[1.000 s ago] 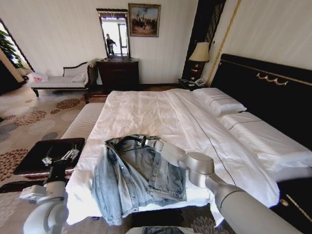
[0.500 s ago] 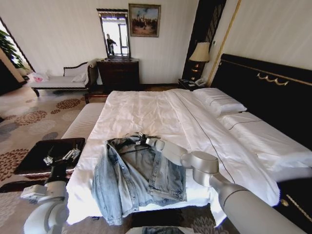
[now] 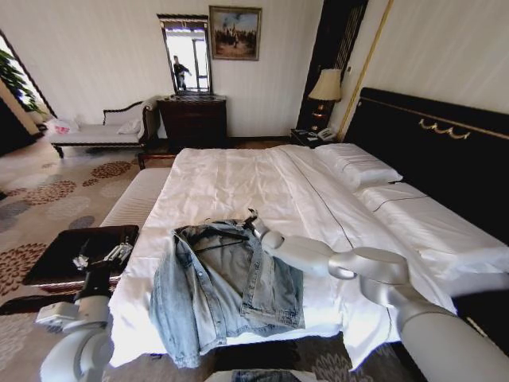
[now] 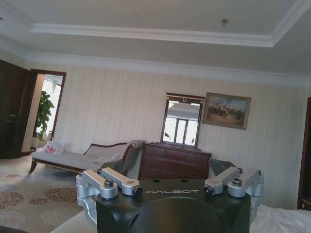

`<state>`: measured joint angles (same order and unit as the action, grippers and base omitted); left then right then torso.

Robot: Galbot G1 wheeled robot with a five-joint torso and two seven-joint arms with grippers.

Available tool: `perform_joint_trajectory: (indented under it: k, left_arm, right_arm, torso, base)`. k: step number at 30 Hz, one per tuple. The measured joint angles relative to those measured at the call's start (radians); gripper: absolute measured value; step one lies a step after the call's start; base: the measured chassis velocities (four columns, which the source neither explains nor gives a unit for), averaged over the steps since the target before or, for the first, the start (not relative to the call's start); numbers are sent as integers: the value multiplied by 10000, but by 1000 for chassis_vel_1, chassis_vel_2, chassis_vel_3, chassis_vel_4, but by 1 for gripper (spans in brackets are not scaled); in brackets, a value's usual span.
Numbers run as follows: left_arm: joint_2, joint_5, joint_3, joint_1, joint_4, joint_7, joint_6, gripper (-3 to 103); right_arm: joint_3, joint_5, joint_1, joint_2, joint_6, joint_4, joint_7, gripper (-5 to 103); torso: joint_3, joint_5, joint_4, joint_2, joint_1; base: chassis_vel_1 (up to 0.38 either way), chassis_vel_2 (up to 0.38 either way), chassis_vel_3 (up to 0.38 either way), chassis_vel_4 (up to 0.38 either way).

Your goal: Pick up the clothes from the bed and hang them on the clothes hanger.

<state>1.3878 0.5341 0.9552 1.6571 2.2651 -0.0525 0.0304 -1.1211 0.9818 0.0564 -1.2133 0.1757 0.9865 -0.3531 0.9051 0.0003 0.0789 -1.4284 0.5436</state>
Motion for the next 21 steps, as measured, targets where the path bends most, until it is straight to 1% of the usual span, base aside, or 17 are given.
perform_joint_trajectory:
  k: [1, 2, 5, 6, 10, 13, 14, 15, 17, 19, 21]
  left_arm:
    - [27, -8, 0, 40, 53, 3, 18, 100]
    - [27, -8, 0, 40, 53, 3, 18, 100]
    - [72, -77, -61, 5, 99, 6, 13, 100]
    - [72, -77, -61, 5, 99, 6, 13, 100]
    - [164, -143, -126, -16, 124, 6, -3, 100]
    - [205, -182, -168, -23, 127, 6, -6, 100]
    - [221, -208, -185, -38, 128, 5, -9, 100]
    - [230, -220, -196, -52, 128, 1, -14, 100]
    - [236, -228, -198, -67, 128, -5, -22, 100]
    - [245, -237, -197, -85, 128, -20, -35, 100]
    - [256, -239, -182, -89, 128, -26, -46, 100]
  right_arm:
    - [0, 54, 71, 215, -104, 329, -349, 100]
    - [0, 54, 71, 215, -104, 329, -349, 100]
    - [-18, -79, 149, 772, -163, 831, -647, 100]
    - [-18, -79, 149, 772, -163, 831, -647, 100]
    - [-220, -413, 112, 1440, -295, 1306, -946, 100]
    - [-279, -446, 111, 1524, -360, 1394, -1067, 100]
    - [-292, -453, 114, 1532, -374, 1413, -1092, 103]
    - [-314, -454, 125, 1532, -378, 1442, -1096, 101]
    - [-345, -452, 140, 1531, -378, 1473, -1096, 101]
    - [-443, -451, 165, 1532, -378, 1563, -1095, 96]
    - [-516, -465, 221, 1541, -370, 1668, -1097, 86]
  torso:
    - [0, -1, 0, 0, -1]
    - [0, -1, 0, 0, -1]
    - [0, 0, 0, 0, -1]
    - [0, 0, 0, 0, -1]
    - [0, -2, 3, 0, 0]
    - [0, -1, 2, 0, 0]
    - [0, -2, 1, 0, -1]
    - [-1, -2, 0, 0, -1]
    - [0, -3, -1, 0, -1]
    - [0, -3, -1, 0, 0]
    - [0, -4, -1, 0, 0]
  base:
    - [0, 0, 0, 0]
    - [0, 0, 0, 0]
    - [0, 0, 0, 0]
    - [0, 0, 0, 0]
    - [0, 0, 0, 0]
    - [0, 0, 0, 0]
    - [0, 0, 0, 0]
    - [0, 0, 0, 0]
    - [0, 0, 0, 0]
    - [0, 0, 0, 0]
    - [0, 0, 0, 0]
